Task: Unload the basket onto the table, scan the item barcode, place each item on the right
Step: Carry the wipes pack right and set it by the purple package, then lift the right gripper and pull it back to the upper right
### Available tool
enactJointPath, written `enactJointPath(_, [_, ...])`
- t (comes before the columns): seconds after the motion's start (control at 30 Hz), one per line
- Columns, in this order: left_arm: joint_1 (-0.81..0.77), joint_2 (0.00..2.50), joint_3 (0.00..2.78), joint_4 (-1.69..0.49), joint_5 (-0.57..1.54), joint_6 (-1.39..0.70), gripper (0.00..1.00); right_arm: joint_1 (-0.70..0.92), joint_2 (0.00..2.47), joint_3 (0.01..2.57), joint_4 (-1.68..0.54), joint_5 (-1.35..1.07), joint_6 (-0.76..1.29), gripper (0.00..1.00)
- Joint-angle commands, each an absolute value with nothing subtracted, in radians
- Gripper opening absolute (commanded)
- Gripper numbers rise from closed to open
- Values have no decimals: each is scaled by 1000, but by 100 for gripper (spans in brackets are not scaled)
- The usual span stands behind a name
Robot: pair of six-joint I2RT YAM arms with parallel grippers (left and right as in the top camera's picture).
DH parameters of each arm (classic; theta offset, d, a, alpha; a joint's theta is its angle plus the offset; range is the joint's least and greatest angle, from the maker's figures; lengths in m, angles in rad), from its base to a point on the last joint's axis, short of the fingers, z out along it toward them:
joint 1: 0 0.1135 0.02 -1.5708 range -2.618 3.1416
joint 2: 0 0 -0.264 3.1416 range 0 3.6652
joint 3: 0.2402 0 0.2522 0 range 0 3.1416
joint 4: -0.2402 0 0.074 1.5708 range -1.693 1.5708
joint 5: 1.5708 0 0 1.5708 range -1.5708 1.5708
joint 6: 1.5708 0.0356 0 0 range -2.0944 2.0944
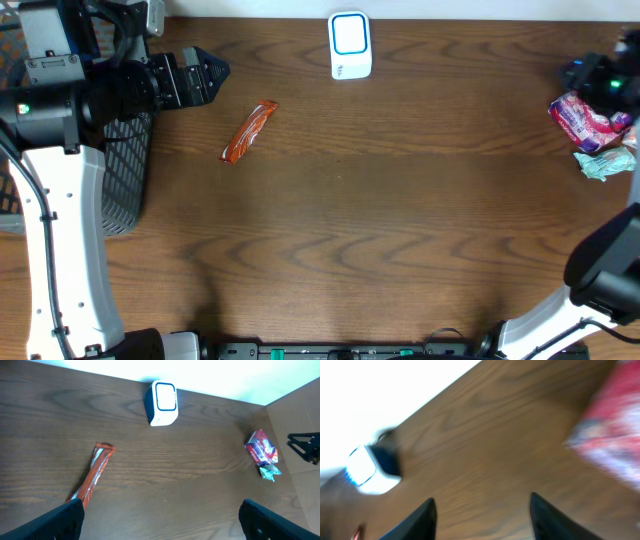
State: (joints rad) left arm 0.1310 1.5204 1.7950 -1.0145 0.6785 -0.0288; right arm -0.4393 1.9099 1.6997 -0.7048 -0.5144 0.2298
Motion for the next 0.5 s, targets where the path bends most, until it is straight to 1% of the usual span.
enactJointPath(0.0, [133, 1524, 1799, -1015, 688, -27, 98, -350, 1923, 1699, -722, -637, 231, 71])
enactJointPath(0.17, [133, 1524, 1799, -1015, 688, -27, 98, -190, 1945, 1699, -712, -633, 231, 73])
enactJointPath(0.23, [133, 1524, 1799, -1015, 688, -27, 98, -97, 1966, 1699, -680, -630, 231, 90])
enactJointPath(0.37, [133, 1524, 1799, -1015, 688, -27, 98, 41, 2017, 1699, -596, -627, 236, 95])
enactJointPath(0.47, [133, 1524, 1799, -1015, 688, -27, 98, 146, 2071, 1699, -515, -592, 337, 97])
